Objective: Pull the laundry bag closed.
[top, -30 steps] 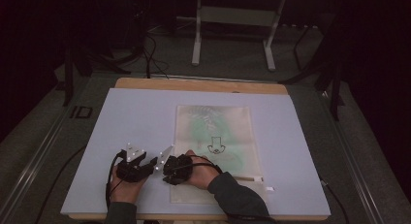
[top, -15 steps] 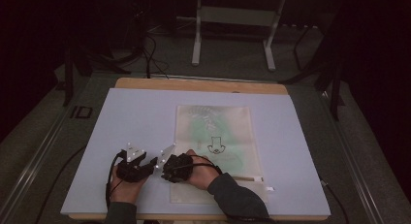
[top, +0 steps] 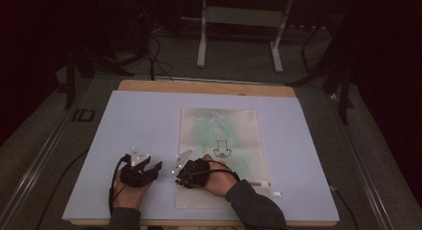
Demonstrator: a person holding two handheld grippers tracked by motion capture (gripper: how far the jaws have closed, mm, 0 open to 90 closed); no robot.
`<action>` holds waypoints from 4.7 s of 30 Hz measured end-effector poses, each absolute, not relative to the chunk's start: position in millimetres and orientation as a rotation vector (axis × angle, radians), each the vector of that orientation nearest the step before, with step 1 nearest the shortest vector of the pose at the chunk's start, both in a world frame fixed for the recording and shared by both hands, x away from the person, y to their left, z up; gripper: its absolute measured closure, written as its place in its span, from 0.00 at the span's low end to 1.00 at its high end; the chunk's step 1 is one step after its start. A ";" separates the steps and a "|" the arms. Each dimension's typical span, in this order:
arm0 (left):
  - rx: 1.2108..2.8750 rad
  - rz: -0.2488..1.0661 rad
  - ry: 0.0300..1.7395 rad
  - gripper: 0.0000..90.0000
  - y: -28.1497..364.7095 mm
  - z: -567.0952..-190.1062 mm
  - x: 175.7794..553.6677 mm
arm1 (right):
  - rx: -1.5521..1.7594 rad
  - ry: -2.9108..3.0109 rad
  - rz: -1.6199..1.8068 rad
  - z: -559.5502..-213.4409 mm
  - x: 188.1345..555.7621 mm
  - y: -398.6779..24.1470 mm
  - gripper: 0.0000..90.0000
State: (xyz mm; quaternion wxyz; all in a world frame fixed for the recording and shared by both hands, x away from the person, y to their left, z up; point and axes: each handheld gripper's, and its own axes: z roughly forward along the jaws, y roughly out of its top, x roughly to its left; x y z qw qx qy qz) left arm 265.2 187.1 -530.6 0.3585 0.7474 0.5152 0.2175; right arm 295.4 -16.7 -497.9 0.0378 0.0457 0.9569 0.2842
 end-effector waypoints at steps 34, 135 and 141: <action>1.991 0.395 1.078 0.90 173.3 -527.1 245.5 | 0.191 3.028 0.855 -514.2 304.5 -21.5 0.90; 2.049 0.199 0.907 0.99 156.0 -533.4 233.7 | 0.026 3.002 0.827 -514.4 299.9 -39.1 0.91; 2.022 0.234 0.912 0.99 150.1 -532.0 243.8 | 0.024 2.990 0.831 -514.8 298.9 -35.9 0.91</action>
